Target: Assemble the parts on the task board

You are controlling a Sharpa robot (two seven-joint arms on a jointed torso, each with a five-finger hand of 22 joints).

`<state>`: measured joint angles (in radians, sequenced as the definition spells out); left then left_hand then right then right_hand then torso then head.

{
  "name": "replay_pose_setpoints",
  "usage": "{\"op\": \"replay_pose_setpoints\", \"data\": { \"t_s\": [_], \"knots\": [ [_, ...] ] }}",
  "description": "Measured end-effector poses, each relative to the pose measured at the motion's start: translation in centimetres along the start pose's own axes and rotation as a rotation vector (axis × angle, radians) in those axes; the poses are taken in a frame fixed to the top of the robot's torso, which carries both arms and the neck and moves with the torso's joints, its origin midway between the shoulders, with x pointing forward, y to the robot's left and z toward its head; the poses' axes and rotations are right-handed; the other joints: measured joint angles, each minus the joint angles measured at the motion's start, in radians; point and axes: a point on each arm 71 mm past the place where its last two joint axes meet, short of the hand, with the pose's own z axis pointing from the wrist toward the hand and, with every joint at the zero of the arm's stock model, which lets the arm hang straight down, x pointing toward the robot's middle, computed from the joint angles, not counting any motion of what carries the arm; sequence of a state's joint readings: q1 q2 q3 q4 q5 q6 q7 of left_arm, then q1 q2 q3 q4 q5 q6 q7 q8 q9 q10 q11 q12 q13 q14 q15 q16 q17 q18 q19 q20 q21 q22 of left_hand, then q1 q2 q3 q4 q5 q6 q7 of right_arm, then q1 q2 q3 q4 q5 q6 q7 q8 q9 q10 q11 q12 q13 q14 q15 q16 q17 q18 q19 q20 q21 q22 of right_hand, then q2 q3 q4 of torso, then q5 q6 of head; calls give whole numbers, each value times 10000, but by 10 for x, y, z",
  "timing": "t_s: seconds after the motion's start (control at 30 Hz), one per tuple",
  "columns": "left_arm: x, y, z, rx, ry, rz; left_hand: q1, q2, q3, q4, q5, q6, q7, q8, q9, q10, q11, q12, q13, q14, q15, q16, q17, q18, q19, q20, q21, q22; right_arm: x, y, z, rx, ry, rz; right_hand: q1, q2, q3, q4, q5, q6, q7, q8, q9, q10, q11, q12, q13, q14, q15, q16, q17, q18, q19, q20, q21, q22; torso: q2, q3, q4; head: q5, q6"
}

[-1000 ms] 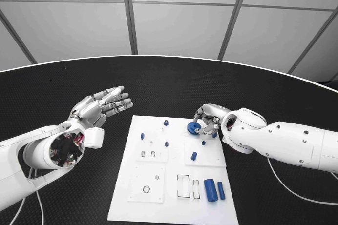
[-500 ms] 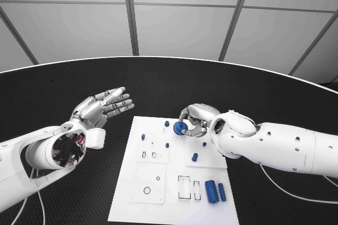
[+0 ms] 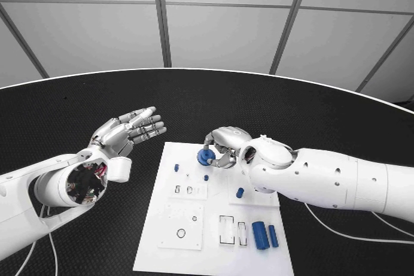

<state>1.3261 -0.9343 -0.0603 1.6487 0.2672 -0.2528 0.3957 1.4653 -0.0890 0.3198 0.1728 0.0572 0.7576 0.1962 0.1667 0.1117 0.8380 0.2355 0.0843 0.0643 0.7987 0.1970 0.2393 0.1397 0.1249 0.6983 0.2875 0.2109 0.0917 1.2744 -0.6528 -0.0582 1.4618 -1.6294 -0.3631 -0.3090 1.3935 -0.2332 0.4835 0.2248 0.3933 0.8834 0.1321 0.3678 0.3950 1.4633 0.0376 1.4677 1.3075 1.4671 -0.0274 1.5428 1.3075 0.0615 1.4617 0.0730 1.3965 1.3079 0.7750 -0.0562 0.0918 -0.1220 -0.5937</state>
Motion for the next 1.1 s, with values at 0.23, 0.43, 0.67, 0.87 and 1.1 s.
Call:
{"op": "replay_pose_setpoints", "data": {
  "t_s": [0.23,0.43,0.67,0.87,1.1],
  "knots": [
    [1,0,0,-23,21,-6,0,0,5,-5,0,0,0,0,0,0,0,0,0,0,0,0,-1,0,0,0,0,-9,4,5,11,-29,88,-153,3,4,27,-28,-2,0,0,-4,0,0,0,0,-1,0,0,0,-1,0,0,0,39,-1,20,-5,43,-1,-7],
    [1,0,0,-36,37,-11,0,0,5,-5,0,0,0,0,1,0,0,0,0,0,0,0,-1,0,0,0,0,-8,7,8,17,-83,203,-226,-24,32,27,-29,-4,0,0,-19,0,0,0,0,-1,0,1,0,-1,1,-1,0,38,-1,39,-5,58,-11,-12],
    [1,0,0,-50,43,-14,0,0,4,-4,0,0,0,0,1,0,0,0,0,0,0,0,-2,0,0,0,0,-7,10,10,19,-106,460,-316,-89,97,53,-56,-31,0,0,-64,0,0,0,0,-2,-1,1,0,-1,1,0,0,37,-2,40,1,62,1,-51],
    [1,0,0,-57,34,-12,0,0,4,-4,0,0,0,0,-9,0,0,0,0,0,0,0,-2,0,0,0,0,-7,11,6,19,17,603,-387,-90,97,65,-70,-36,0,0,-134,3,-1,0,0,-2,-1,1,-1,-2,2,-1,0,35,-2,34,8,48,16,-81],
    [-1,0,0,-52,7,-4,0,0,4,-4,0,0,0,0,-8,0,0,0,0,0,0,0,-2,0,0,0,0,-8,10,3,18,122,584,-399,-90,96,64,-70,-55,0,0,-131,3,-1,1,-1,-2,-1,1,-1,-2,2,0,0,35,-3,21,13,33,23,-74]
  ]
}}
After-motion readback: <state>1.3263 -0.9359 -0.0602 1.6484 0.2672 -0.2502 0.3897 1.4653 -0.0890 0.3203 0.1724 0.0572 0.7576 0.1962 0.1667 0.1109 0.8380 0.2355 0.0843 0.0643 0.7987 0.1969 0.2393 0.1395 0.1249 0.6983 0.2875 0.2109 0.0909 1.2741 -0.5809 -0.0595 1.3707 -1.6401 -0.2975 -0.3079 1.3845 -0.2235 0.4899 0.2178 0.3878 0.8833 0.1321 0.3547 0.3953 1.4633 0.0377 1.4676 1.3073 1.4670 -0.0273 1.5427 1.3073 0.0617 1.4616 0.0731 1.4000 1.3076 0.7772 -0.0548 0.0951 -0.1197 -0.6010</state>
